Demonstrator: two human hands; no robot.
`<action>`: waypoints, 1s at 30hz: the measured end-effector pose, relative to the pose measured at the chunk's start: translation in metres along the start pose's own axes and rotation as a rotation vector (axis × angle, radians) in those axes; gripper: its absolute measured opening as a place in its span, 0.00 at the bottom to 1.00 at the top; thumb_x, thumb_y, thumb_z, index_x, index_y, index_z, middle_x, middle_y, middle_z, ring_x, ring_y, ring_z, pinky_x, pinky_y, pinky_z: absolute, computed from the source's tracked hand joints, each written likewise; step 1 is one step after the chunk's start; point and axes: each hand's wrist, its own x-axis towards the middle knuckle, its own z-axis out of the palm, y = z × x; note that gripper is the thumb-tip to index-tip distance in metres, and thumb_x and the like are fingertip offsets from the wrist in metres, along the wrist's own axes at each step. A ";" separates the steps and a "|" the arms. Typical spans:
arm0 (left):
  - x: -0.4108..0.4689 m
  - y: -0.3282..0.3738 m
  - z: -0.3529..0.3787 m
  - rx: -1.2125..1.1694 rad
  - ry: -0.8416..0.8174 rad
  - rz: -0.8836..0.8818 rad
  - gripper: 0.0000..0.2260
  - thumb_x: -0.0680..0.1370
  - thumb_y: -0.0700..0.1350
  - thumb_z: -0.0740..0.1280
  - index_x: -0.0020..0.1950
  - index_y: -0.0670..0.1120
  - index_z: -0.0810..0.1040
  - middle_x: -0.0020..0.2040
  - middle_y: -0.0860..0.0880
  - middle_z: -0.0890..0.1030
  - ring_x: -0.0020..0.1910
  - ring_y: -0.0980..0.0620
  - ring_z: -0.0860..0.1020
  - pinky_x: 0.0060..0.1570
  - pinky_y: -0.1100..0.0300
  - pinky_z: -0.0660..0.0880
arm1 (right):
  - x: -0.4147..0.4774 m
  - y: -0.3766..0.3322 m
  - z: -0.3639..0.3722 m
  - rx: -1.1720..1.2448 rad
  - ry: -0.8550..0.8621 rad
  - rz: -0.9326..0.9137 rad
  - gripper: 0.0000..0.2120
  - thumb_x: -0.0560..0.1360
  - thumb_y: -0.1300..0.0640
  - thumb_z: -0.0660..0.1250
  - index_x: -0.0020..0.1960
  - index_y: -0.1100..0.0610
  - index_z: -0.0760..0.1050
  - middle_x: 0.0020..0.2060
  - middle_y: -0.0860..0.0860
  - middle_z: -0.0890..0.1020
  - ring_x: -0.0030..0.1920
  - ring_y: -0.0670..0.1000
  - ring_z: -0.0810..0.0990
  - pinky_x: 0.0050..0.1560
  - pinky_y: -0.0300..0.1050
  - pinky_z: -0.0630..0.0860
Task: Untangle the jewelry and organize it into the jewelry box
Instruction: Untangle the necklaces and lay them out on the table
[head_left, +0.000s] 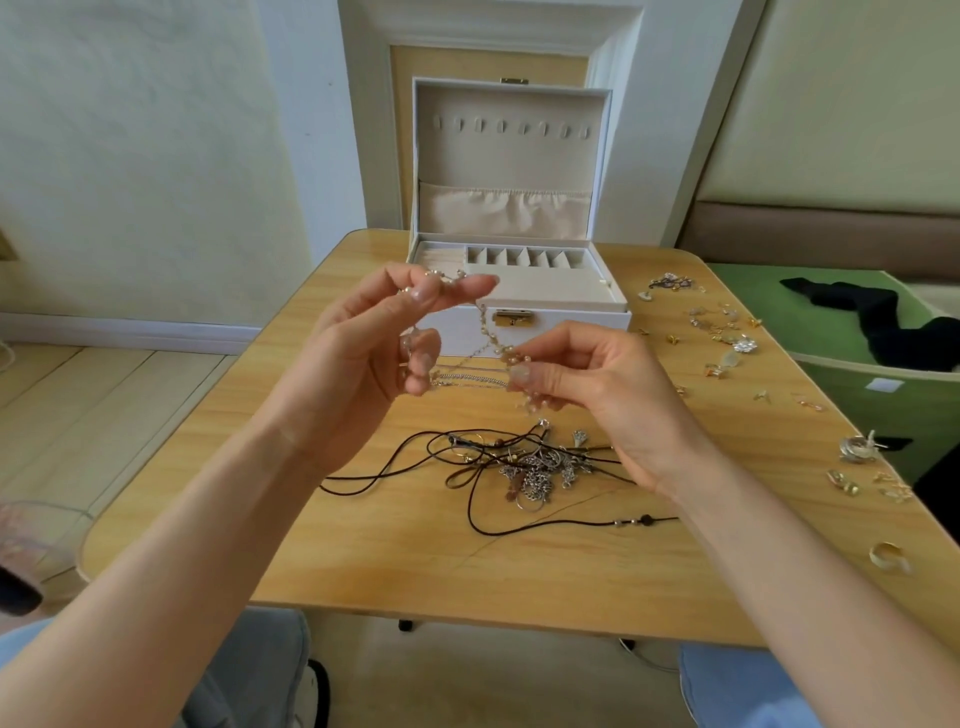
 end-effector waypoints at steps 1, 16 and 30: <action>-0.001 -0.001 0.000 -0.031 -0.003 -0.025 0.01 0.74 0.43 0.60 0.42 0.48 0.70 0.53 0.50 0.83 0.23 0.60 0.65 0.21 0.71 0.65 | 0.001 0.000 -0.001 -0.034 0.046 -0.034 0.10 0.61 0.59 0.75 0.40 0.58 0.79 0.34 0.50 0.83 0.35 0.46 0.79 0.38 0.37 0.75; 0.006 -0.014 -0.024 -0.880 -0.220 -0.376 0.09 0.74 0.32 0.65 0.47 0.42 0.68 0.58 0.38 0.78 0.27 0.53 0.78 0.22 0.64 0.75 | 0.003 0.013 -0.011 -0.870 0.558 -0.828 0.09 0.67 0.74 0.66 0.37 0.61 0.76 0.38 0.51 0.74 0.35 0.45 0.69 0.31 0.40 0.68; 0.011 -0.031 -0.027 -0.576 0.041 -0.355 0.19 0.65 0.36 0.75 0.49 0.43 0.68 0.59 0.43 0.80 0.25 0.58 0.75 0.25 0.67 0.76 | 0.000 -0.003 -0.006 0.473 0.099 -0.129 0.07 0.71 0.73 0.61 0.40 0.62 0.72 0.40 0.60 0.83 0.45 0.60 0.84 0.47 0.47 0.81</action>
